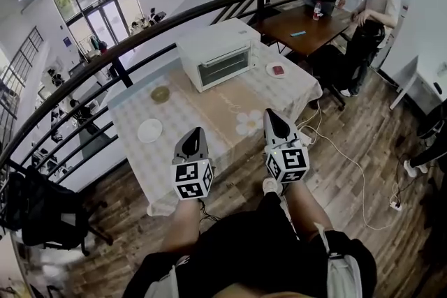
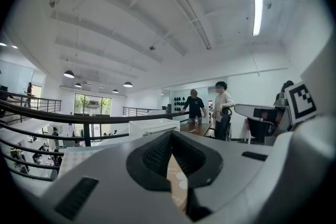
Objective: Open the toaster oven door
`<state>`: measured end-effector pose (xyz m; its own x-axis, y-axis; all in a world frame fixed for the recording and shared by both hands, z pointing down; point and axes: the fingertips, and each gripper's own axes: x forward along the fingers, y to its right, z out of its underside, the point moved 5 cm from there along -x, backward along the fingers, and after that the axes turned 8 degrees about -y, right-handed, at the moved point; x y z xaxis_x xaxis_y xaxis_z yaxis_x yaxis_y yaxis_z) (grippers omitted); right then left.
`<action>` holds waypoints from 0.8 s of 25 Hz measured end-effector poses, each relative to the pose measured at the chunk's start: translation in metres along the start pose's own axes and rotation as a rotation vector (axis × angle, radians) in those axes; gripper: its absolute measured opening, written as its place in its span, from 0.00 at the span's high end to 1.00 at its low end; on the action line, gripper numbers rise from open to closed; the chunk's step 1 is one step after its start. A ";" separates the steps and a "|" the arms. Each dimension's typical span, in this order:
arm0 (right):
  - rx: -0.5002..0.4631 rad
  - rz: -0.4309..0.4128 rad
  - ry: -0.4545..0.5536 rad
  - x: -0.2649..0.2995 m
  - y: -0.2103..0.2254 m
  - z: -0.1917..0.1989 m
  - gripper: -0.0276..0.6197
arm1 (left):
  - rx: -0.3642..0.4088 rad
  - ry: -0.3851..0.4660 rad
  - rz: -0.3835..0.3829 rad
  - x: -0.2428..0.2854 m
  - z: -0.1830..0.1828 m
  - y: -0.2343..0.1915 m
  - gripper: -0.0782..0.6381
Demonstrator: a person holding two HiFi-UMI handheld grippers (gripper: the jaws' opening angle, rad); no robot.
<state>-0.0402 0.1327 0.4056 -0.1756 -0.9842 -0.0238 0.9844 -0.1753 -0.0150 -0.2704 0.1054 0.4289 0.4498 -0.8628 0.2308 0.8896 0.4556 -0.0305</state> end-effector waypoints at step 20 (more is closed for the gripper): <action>0.047 -0.145 -0.024 0.205 0.155 0.012 0.95 | -0.022 -0.047 -0.143 0.215 -0.050 0.019 0.87</action>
<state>0.0765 -0.0964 0.4104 -0.3160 -0.9488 -0.0004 0.9483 -0.3158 0.0303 -0.1530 -0.0825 0.4297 0.3145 -0.9070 0.2800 0.9462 0.3232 -0.0155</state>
